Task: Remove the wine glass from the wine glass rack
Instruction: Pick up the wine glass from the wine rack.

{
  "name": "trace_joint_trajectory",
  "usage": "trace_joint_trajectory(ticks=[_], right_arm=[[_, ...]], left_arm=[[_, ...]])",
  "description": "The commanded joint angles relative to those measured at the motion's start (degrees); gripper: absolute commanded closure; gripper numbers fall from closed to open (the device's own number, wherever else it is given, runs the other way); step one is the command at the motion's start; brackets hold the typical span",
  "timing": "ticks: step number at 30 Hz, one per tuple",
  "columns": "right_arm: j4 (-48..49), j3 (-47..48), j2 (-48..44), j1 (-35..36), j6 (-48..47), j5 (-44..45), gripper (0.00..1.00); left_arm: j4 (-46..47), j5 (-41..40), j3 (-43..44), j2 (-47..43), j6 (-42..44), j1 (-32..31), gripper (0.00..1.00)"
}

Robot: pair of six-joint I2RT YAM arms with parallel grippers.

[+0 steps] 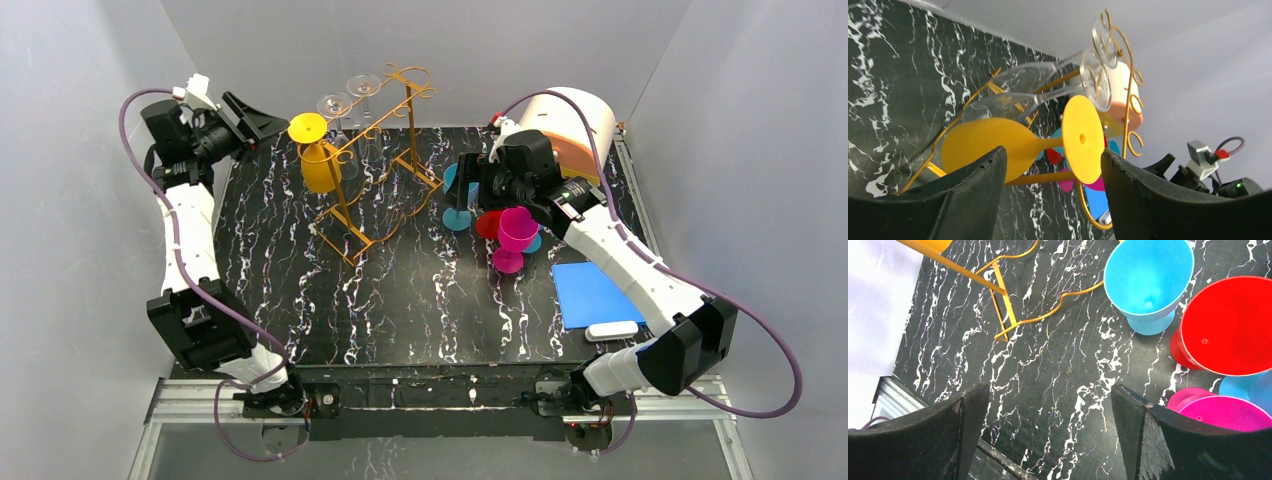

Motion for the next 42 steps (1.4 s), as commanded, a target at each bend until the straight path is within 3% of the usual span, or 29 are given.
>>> trace_joint_trajectory(ticks=[1,10,21,30,37,42], right_arm=[[1.7,2.0,0.1,-0.3,0.0,-0.7,0.01],[1.6,1.2,-0.5,-0.3,0.5,-0.6,0.01],[1.6,0.7,-0.2,-0.4,0.8,-1.3,0.01],[1.6,1.1,0.0,-0.3,1.0,-1.9,0.01],[1.4,1.6,0.2,-0.3,1.1,-2.2,0.01],[1.8,1.1,0.0,-0.4,1.5,-2.1,0.01]], left_arm=[[-9.6,1.9,4.4,1.2,7.9,-3.5,0.38],[-10.5,-0.1,6.1,2.4,8.5,-5.8,0.58],[-11.3,-3.4,8.1,2.3,9.1,-5.8,0.63],[-11.6,-3.5,8.3,2.3,9.2,-5.8,0.92],[-12.2,-4.1,9.9,3.1,9.0,-5.9,1.00],[-9.1,-4.6,10.8,3.6,4.9,-5.9,1.00]])
